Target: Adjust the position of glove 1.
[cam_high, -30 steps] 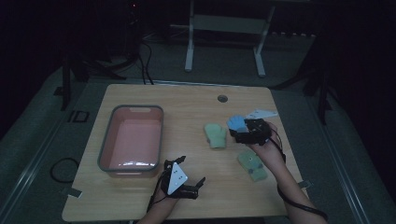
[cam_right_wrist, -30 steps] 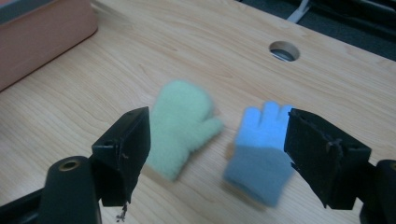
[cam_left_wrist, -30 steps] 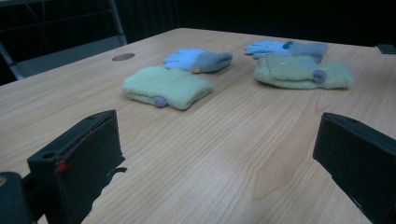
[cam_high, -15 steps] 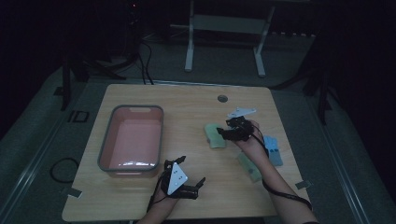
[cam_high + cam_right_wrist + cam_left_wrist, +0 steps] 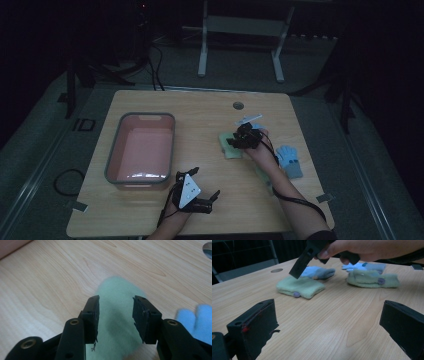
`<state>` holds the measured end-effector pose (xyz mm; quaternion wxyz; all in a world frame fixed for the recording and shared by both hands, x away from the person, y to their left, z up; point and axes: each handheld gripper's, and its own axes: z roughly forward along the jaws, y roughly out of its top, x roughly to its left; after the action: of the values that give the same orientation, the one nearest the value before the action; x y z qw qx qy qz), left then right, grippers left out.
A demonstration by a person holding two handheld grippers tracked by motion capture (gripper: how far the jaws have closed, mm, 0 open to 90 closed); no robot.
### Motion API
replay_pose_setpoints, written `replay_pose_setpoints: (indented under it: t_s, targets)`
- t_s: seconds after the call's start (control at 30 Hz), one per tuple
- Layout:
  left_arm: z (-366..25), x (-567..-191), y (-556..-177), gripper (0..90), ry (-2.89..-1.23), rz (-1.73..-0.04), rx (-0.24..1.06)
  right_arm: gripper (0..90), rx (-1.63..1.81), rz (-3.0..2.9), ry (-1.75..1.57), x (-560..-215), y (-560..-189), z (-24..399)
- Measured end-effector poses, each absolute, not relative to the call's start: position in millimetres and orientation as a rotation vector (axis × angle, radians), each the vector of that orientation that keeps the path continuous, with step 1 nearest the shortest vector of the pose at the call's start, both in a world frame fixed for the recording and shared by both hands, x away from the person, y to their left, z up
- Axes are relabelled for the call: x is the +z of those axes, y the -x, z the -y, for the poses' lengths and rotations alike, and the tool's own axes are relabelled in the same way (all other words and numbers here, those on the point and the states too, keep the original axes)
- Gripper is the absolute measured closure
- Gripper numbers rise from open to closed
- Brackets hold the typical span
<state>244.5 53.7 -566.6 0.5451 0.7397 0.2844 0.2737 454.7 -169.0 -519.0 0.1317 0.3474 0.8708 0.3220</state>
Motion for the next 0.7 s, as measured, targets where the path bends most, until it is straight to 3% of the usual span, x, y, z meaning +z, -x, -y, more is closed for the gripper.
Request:
replay_pose_setpoints:
  t_s: [0.23,0.57,0.7]
  targets:
    - [-54,-567,-244,1.3,-1.755,-0.672,0.650,58.7,0.879,-2.531,-0.976,-529,-462,164]
    - [-53,-567,-244,1.3,-1.757,-0.667,0.655,81.9,0.849,-2.526,-0.980,-541,-460,159]
    - [-53,-567,-244,1.3,-1.757,-0.667,0.657,86.0,0.846,-2.514,-1.053,-537,-458,157]
